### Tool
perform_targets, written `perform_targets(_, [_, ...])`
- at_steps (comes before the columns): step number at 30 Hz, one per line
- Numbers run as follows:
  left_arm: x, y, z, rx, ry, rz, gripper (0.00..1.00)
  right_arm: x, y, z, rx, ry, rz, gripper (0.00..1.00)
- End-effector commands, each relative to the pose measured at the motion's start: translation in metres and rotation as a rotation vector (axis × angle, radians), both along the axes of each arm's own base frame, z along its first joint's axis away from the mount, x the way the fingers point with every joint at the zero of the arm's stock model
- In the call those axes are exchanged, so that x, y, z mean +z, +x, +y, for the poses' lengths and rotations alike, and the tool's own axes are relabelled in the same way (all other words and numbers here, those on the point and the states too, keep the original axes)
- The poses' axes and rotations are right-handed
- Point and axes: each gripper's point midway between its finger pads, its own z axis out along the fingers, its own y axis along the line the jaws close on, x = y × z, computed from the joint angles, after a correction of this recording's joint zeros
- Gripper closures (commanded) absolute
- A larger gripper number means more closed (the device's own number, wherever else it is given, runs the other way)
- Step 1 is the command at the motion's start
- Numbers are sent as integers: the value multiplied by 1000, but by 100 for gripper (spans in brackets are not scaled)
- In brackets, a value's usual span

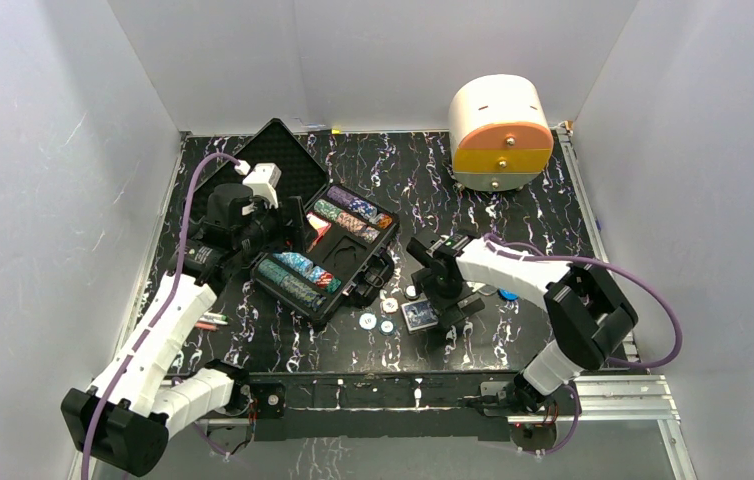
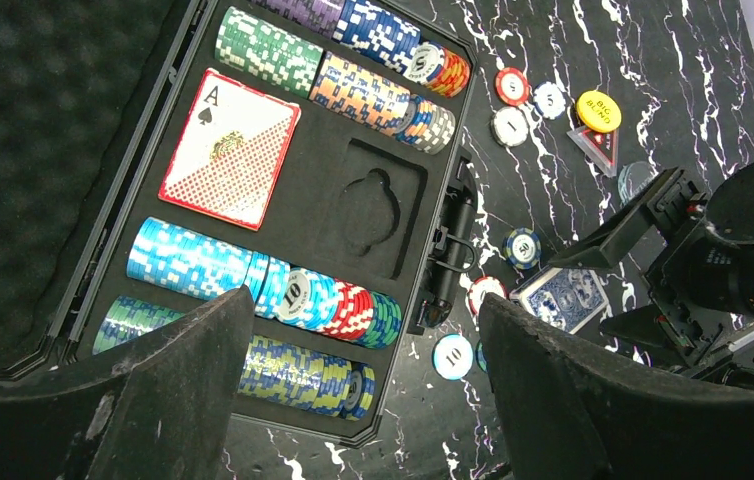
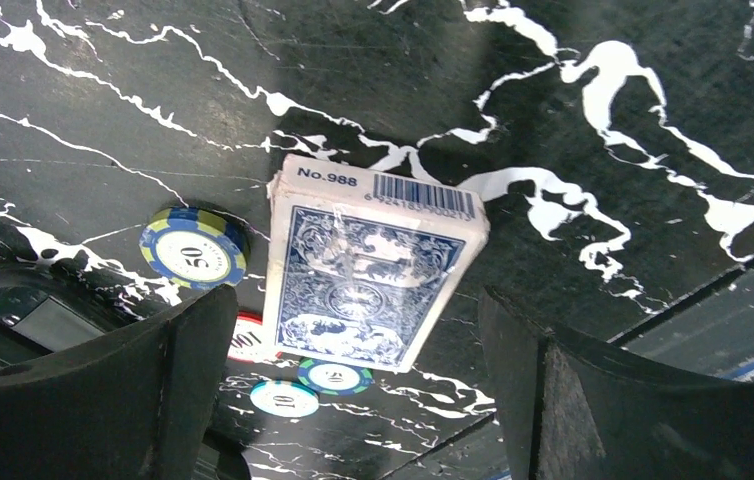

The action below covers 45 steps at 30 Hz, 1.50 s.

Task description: Pack up texas hold em set

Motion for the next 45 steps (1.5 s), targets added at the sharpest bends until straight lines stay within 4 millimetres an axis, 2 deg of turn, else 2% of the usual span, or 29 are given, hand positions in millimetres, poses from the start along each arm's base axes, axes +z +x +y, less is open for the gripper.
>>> perform_targets(1, [7, 0, -3, -8, -13, -13, 18, -7, 5, 5, -31, -4, -3, 2])
perform_targets(4, [6, 0, -4, -12, -20, -5, 18, -15, 1, 5, -34, -9, 24, 2])
perform_targets(9, [4, -1, -6, -13, -29, 7, 18, -26, -7, 3, -37, -6, 55, 10])
perform_targets(14, [1, -3, -12, -28, -61, 29, 18, -30, -7, 3, -30, 13, 36, 24])
perform_targets(18, [0, -10, -27, -90, -128, 67, 18, -23, 0, 7, -1, 55, -18, 35])
perform_targets(24, [-8, -20, -53, -150, -252, 139, 18, 17, 16, 6, 65, 108, -172, 41])
perform_targets(32, [-29, -35, -106, -249, -360, 226, 19, 80, 49, 38, 273, 319, -340, 43])
perform_targets(40, [-52, -51, -151, -261, -463, 201, 21, 121, 65, 70, 376, 518, -409, 44])
perform_targets(45, [-55, -56, -167, -248, -547, 153, 26, 128, 62, 80, 382, 608, -397, 44])
